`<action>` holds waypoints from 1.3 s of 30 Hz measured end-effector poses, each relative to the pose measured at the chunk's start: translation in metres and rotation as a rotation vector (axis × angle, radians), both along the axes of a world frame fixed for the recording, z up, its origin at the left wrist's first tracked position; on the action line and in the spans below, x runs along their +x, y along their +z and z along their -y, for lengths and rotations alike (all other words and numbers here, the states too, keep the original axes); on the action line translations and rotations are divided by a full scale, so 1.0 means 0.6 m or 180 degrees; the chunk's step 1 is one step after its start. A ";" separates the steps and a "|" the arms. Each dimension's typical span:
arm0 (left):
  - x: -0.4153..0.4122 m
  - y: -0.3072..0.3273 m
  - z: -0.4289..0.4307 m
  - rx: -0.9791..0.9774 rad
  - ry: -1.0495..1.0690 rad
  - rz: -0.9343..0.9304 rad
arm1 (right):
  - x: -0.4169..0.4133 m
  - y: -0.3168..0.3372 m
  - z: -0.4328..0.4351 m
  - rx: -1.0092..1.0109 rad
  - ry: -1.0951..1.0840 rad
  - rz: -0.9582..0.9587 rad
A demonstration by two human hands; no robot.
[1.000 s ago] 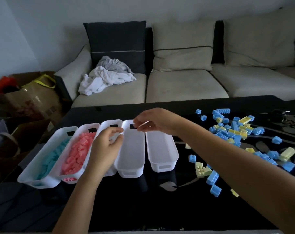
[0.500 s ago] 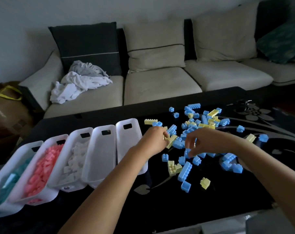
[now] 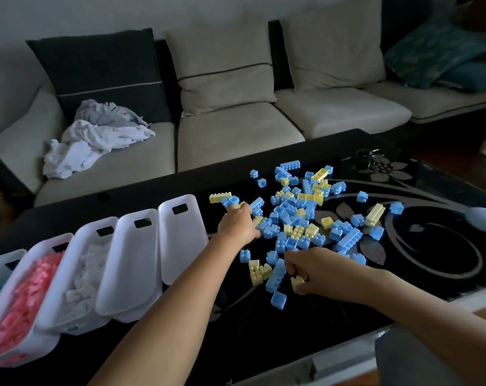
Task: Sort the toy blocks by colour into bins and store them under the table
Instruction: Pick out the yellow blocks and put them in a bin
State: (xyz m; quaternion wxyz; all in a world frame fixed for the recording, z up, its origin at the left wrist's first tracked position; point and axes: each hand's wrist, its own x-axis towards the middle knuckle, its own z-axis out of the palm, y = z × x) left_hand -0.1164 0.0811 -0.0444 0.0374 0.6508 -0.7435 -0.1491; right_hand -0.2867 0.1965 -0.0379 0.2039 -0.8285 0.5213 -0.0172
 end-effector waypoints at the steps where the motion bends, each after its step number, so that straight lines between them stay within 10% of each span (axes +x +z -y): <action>1: 0.000 0.000 0.000 -0.0033 -0.0003 0.0012 | 0.002 -0.002 0.001 -0.0100 0.0037 -0.0006; 10: 0.001 0.010 0.001 0.0250 0.0144 -0.0241 | 0.003 0.005 0.011 -0.0106 -0.0313 0.0498; 16: 0.014 0.043 0.006 0.0034 0.0309 -0.0982 | 0.004 0.039 0.034 0.1355 -0.1000 0.2706; 21: 0.041 0.078 0.008 0.1498 0.1288 -0.3902 | 0.035 0.051 0.051 0.3273 -0.1559 0.4261; 27: 0.100 0.084 -0.019 0.2407 0.1733 -0.5880 | 0.071 0.025 0.055 0.0468 0.0121 0.0936; 33: 0.140 0.101 -0.044 0.2528 0.1775 -0.6197 | 0.105 0.014 0.075 -0.0166 0.0926 -0.0238; 39: 0.212 0.118 -0.067 0.1586 0.1675 -0.5544 | 0.113 0.015 0.097 0.0033 0.0700 -0.0083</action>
